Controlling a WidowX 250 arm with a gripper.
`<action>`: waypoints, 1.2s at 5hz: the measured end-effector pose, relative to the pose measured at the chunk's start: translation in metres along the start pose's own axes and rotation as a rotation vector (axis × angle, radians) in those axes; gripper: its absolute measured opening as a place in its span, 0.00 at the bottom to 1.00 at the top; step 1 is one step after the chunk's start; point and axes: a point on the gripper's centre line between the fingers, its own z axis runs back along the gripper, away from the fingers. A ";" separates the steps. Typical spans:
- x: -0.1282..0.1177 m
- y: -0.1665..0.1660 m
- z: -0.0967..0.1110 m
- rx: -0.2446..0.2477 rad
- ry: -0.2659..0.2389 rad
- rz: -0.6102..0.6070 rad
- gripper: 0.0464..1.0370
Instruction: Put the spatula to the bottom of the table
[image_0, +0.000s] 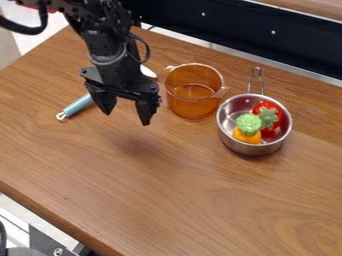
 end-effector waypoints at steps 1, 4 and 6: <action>-0.006 -0.001 -0.006 -0.008 0.028 0.001 0.96; 0.020 0.068 -0.004 0.051 0.088 -0.125 0.96; 0.025 0.113 0.000 0.094 0.125 -0.110 0.96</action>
